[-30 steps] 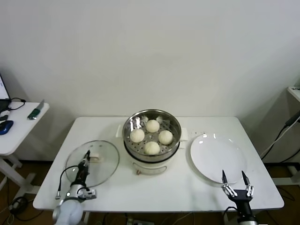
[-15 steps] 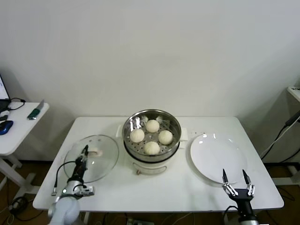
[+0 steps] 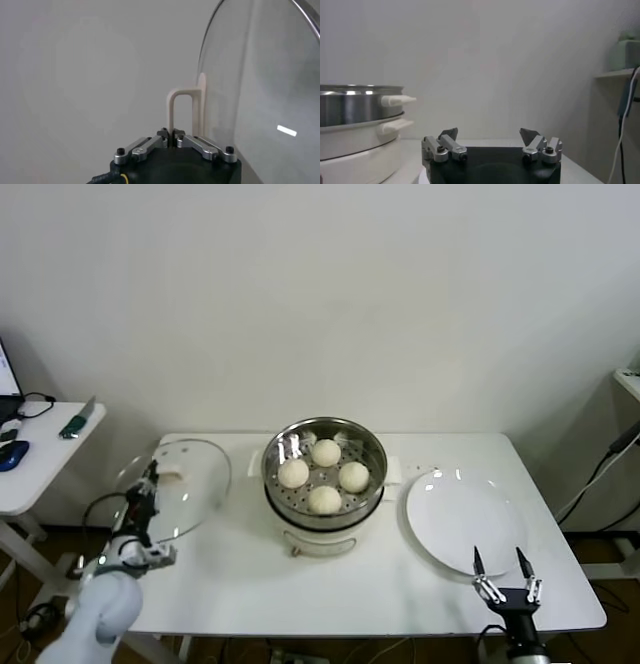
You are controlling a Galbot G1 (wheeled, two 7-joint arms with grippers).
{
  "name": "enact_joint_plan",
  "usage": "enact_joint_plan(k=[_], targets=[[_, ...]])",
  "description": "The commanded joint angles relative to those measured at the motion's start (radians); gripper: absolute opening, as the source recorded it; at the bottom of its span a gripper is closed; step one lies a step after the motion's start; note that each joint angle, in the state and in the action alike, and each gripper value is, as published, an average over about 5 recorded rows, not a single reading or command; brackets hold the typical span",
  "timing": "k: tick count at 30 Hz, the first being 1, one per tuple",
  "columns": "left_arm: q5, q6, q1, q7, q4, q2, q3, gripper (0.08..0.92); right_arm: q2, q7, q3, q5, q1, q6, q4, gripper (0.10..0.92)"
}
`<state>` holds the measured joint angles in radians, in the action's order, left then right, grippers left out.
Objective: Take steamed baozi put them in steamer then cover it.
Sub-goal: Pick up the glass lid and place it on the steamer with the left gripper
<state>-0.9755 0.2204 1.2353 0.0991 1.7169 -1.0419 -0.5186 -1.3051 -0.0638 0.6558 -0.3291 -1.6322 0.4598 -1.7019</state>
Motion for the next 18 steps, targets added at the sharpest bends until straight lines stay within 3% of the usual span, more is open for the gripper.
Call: enact_joint_plan(k=[1,11,18], targets=[[0.125,0.294,-0.082,-0.145,0.238,0.096,0.147,0.141,0.0,0.003,-0.003,0.024,0.008,-0.007,0.004,0.823],[-0.074,0.528,-0.296,-0.306,0.289,-0.009,0.416,0.141,-0.001,0.003,-0.003,0.043,0.037,-0.018,0.004,0.823],[-0.296,0.565,-0.355,-0.45,0.292,-0.121,0.498,0.141,-0.002,0.003,-0.003,0.04,0.038,-0.007,0.015,0.823]])
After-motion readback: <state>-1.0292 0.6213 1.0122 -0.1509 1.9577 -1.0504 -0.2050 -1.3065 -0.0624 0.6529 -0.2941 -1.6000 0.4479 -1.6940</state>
